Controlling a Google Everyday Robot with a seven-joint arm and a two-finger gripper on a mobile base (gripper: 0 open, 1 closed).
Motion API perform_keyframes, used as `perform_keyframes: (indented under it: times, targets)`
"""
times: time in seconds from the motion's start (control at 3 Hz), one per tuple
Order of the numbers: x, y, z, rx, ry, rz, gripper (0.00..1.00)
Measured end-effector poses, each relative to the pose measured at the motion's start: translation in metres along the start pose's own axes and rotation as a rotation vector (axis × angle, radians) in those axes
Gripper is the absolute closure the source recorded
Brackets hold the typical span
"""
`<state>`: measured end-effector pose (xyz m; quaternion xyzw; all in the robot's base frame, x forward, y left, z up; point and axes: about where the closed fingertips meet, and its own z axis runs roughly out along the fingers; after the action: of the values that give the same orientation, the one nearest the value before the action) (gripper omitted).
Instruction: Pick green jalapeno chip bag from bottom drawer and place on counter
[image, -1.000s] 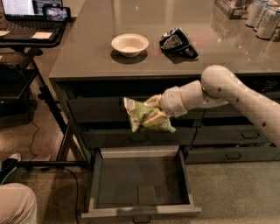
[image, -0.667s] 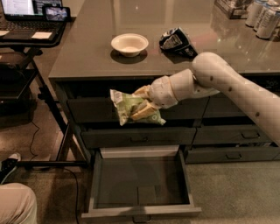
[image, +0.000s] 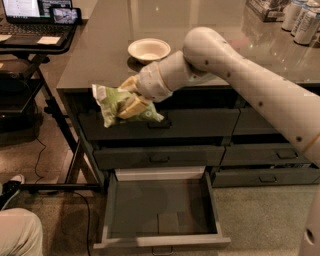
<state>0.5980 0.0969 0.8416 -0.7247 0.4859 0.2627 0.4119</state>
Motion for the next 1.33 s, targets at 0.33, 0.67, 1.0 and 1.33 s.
perform_keyframes:
  times: [0.33, 0.67, 1.0, 1.33]
  targets:
    - [-0.026, -0.016, 0.028, 0.007, 0.040, -0.034, 1.00]
    - [-0.047, -0.034, 0.052, 0.019, 0.090, -0.081, 1.00]
    - [-0.047, -0.034, 0.052, 0.019, 0.090, -0.081, 1.00]
    - [-0.048, -0.041, 0.053, 0.047, 0.109, -0.055, 1.00]
